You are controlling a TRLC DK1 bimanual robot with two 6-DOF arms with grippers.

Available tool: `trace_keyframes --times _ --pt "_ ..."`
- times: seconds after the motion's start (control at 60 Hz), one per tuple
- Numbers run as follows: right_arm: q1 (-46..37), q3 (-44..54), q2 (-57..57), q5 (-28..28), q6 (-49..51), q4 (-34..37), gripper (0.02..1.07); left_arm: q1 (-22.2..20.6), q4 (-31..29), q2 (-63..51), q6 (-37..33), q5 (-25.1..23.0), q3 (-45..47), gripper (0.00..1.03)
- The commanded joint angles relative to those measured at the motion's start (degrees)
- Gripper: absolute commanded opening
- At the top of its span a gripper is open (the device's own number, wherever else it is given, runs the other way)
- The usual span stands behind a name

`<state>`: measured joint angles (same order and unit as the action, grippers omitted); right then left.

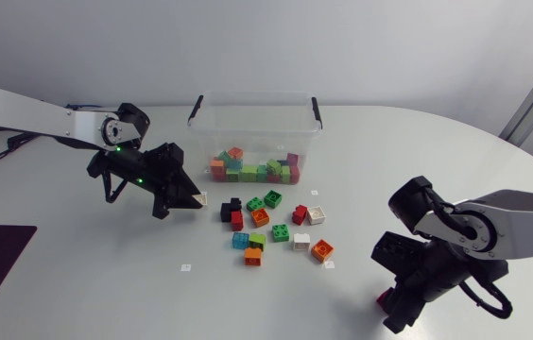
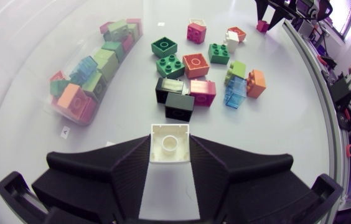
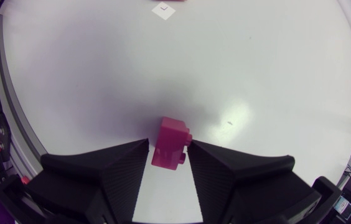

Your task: Place the duplo bricks in the container

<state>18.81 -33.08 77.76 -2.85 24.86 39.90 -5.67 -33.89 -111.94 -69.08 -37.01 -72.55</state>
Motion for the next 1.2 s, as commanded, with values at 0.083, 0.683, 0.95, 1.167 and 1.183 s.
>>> trace_keyframes --times 0.083,0.683,0.95,1.167,1.183 --pt "0.44 -0.58 0.99 0.66 -0.96 1.06 0.36 1.28 -2.94 7.00 -0.79 -0.25 0.66 0.34" --pt "0.44 -12.18 -7.62 0.57 -1.40 12.13 0.31 0.49 0.05 17.11 17.22 -2.62 -8.57 0.34" --pt "1.67 -20.09 -6.92 -0.31 -3.07 11.87 0.31 -1.97 11.13 11.39 28.39 -1.83 -11.12 0.34" --pt "2.02 -25.54 -4.28 -1.81 -3.94 9.85 0.31 -2.59 12.18 3.22 32.96 0.98 -19.38 0.36" --pt "2.29 -25.98 -4.02 -1.81 -4.03 9.67 0.31 -2.59 12.18 2.96 32.96 1.16 -19.73 0.36"
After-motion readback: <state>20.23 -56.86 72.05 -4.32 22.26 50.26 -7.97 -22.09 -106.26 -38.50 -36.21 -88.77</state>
